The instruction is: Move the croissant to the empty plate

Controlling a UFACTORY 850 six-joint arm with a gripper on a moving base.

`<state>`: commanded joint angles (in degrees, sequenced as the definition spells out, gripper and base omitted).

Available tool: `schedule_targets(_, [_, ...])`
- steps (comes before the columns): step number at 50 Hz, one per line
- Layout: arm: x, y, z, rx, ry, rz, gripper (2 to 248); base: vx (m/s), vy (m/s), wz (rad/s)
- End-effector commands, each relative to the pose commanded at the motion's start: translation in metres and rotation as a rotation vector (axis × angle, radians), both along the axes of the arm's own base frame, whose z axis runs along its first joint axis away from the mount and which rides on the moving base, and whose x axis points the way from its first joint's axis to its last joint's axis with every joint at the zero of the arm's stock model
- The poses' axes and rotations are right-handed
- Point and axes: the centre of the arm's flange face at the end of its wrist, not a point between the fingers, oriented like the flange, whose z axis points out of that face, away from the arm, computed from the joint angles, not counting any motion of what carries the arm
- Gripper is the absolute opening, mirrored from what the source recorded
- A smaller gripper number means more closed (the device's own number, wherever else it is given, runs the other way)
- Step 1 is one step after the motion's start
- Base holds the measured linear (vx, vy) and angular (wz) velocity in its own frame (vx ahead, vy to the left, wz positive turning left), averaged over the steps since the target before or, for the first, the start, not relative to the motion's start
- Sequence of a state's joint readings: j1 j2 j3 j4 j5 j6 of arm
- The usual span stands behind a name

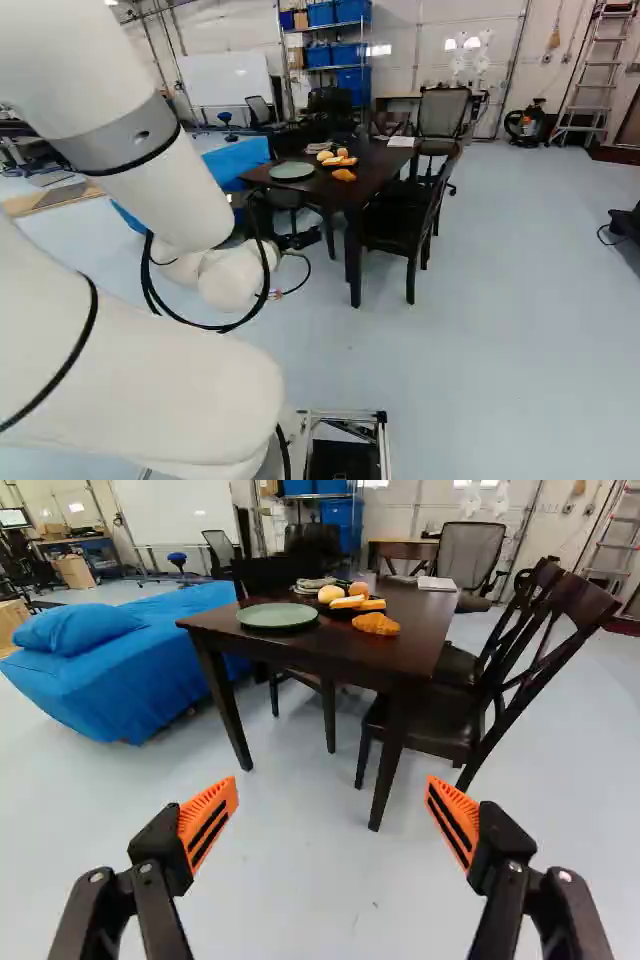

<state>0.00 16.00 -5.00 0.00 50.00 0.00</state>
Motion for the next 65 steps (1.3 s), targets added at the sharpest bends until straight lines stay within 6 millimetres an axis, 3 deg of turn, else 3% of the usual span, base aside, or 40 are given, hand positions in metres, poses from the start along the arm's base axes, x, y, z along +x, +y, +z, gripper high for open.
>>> schedule_targets(65, [0.0000,0.0000,0.0000,0.000,0.000,0.000,247,0.000,-0.015,-0.189])
